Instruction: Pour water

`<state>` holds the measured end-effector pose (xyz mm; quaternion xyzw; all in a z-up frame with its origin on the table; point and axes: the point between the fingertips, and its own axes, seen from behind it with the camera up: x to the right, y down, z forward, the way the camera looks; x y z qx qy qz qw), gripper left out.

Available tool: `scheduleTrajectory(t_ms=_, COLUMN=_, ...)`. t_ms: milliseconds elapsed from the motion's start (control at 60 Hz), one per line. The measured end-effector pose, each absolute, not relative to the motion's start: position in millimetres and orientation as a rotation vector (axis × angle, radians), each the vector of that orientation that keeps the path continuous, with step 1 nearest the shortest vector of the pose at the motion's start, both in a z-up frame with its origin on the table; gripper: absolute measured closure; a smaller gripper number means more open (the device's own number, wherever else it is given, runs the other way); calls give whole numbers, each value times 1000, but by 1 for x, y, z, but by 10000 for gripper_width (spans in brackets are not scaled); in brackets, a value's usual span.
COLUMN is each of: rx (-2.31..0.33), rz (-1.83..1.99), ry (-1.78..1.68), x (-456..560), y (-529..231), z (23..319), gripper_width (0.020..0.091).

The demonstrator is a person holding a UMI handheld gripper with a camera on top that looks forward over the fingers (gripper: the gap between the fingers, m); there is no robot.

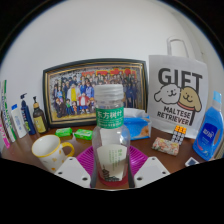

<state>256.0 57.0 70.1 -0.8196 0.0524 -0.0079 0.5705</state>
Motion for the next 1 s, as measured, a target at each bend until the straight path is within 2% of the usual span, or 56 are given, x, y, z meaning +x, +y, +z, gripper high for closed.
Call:
scheduleTrajectory(t_ms=50, rx=-1938, rz=-19, ry=125, x=257, y=55, z=59, gripper_width=669)
scheduleTrajectory(t_ms=200, rx=-1890, rz=-33, ry=113, x=257, y=56, z=62, gripper_width=651)
scheduleTrajectory(t_ms=333, rx=-1917, rz=-11, ry=133, x=258, y=54, z=61, gripper_width=558)
scheduleTrajectory(t_ms=367, rx=-1939, rz=-4, ry=159, x=259, y=53, z=57, gripper_width=490)
scheduleTrajectory(t_ms=433, rx=-1987, rz=26, ry=207, x=257, y=47, z=54, gripper_width=241)
scheduleTrajectory(t_ms=483, rx=-2006, rz=33, ry=235, x=257, y=40, z=58, gripper_width=271)
scheduleTrajectory(t_ms=533, rx=-2024, rz=17, ry=254, x=257, y=31, z=64, gripper_width=245)
scheduleTrajectory(t_ms=667, rx=-2088, rz=-73, ry=279, x=253, y=-7, z=85, gripper_width=250)
scheduleTrajectory(t_ms=1000, rx=-2144, rz=-132, ry=288, x=182, y=-126, z=179, gripper_width=253)
